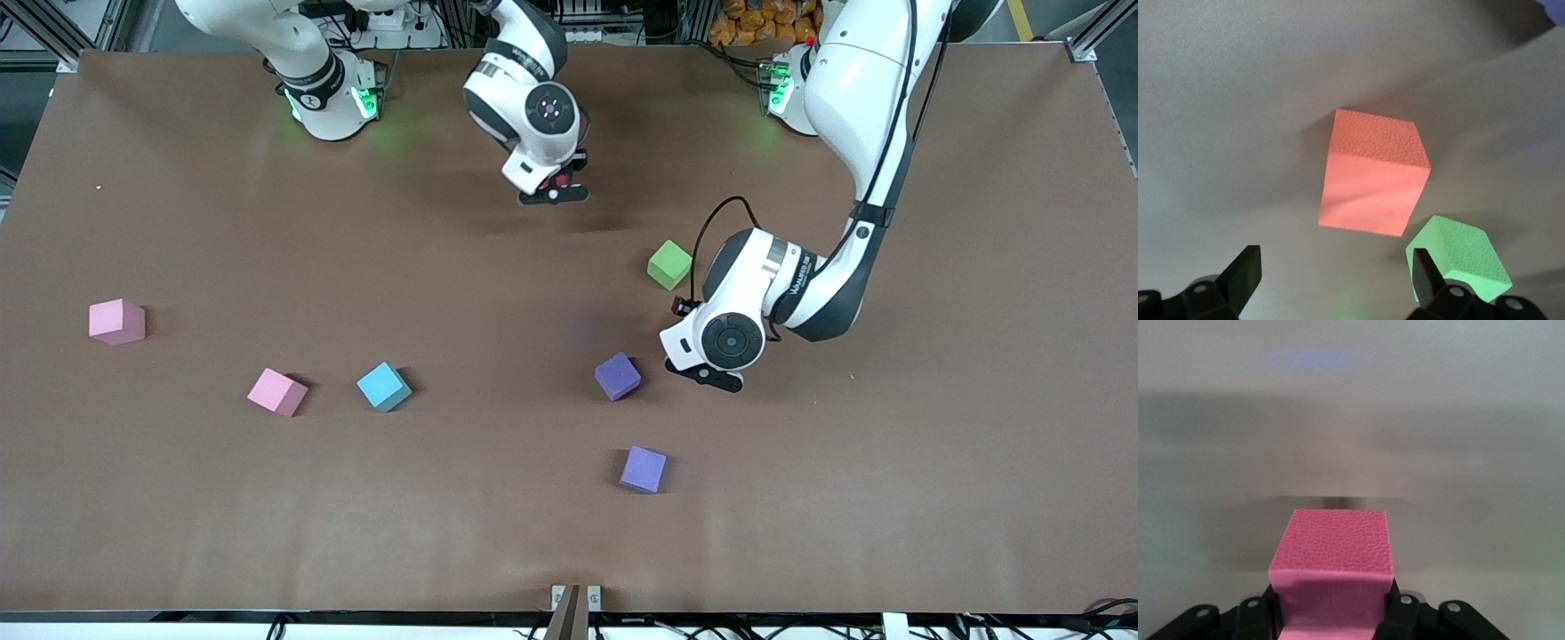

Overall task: Arrange blocks into number 1
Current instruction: 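Grasp the red cube with the right gripper and set it at table center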

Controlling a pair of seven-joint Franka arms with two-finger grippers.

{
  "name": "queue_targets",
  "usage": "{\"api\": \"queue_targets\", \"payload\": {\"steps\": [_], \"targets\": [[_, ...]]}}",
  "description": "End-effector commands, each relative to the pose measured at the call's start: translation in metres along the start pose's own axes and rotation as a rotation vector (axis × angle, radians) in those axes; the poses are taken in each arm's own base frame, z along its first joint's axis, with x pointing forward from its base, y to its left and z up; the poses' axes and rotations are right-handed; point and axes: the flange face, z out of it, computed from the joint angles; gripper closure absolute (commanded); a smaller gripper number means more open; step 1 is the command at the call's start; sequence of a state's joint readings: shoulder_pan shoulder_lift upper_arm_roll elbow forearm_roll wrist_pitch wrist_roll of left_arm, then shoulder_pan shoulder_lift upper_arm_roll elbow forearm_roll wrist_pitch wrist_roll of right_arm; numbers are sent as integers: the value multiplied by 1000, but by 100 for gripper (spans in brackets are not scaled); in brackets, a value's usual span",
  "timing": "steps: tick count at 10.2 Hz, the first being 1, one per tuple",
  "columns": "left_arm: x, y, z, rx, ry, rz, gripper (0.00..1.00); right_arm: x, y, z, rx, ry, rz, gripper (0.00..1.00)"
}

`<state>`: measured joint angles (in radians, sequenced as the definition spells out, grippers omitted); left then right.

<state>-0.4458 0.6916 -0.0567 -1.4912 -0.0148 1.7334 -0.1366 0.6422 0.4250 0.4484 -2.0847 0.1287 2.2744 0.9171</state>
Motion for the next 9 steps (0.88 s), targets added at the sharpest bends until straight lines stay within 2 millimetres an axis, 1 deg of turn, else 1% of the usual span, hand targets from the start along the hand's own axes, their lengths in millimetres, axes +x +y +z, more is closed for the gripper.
{"api": "queue_targets", "payload": {"steps": [1,3,4,5,6,7,8,9], "targets": [[9,18,12,-13,8,29,0,5,-8,25,34,-5,38,100],[10,29,16,-9,18,37,0,9,-8,30,41,-4,40,100],[11,29,18,-9,20,39,0,12,-6,28,41,-3,40,100],[13,28,20,-7,17,45,0,16,-3,27,38,-3,39,86],[13,27,21,-4,16,50,0,19,-2,27,37,-1,48,1],[13,27,22,1,15,53,0,23,-1,20,39,3,54,0],[14,25,23,5,16,70,0,29,-1,3,24,-6,59,0],[15,25,22,28,21,107,0,41,-4,-23,0,-29,72,0]]}}
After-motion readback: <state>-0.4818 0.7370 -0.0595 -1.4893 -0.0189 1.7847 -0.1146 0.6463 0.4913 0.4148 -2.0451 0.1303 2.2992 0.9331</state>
